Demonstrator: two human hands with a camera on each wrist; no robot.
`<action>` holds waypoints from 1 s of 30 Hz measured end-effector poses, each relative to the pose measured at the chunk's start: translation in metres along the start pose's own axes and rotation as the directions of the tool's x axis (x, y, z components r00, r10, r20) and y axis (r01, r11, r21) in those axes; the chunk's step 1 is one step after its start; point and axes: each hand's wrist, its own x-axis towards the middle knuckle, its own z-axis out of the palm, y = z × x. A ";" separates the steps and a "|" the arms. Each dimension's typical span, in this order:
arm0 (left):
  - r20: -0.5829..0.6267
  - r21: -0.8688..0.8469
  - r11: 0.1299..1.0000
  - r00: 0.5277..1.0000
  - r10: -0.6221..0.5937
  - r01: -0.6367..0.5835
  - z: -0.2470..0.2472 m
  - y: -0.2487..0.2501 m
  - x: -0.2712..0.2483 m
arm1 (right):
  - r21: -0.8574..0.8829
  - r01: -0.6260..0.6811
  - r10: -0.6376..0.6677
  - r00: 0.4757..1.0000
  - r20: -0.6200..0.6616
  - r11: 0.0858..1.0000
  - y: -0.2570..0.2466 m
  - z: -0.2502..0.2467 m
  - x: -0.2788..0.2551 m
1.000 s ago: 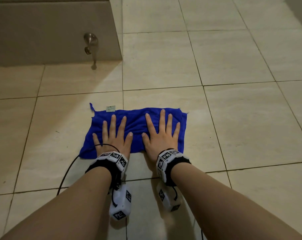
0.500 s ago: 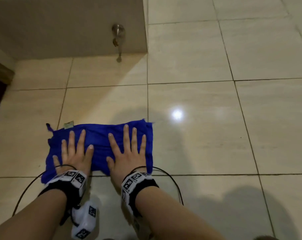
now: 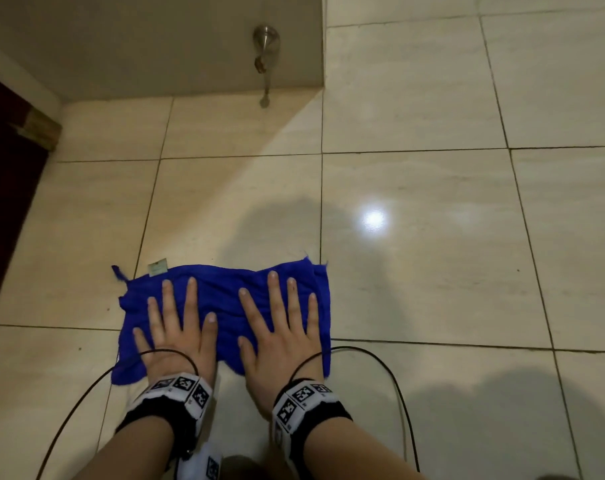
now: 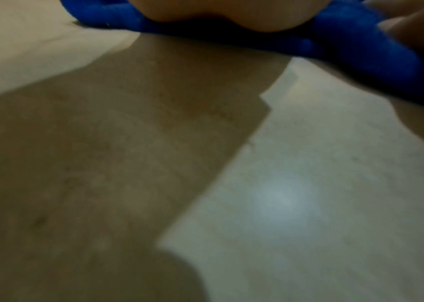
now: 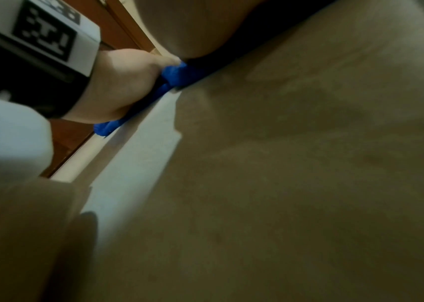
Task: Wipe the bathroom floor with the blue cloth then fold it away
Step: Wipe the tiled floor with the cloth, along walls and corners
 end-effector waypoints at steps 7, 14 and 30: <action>0.053 0.022 1.000 0.999 0.009 -0.011 -0.001 0.009 -0.008 | 0.004 -0.011 0.011 1.000 0.015 1.000 0.006 -0.002 -0.012; 0.036 0.022 1.000 0.999 -0.003 0.002 -0.002 0.011 -0.002 | -0.001 -0.028 0.028 0.999 0.030 1.000 0.005 0.000 -0.004; -0.080 -0.006 0.997 0.994 0.079 -0.079 -0.031 0.068 0.108 | -0.078 -0.064 0.070 0.995 0.071 0.995 0.034 -0.051 0.123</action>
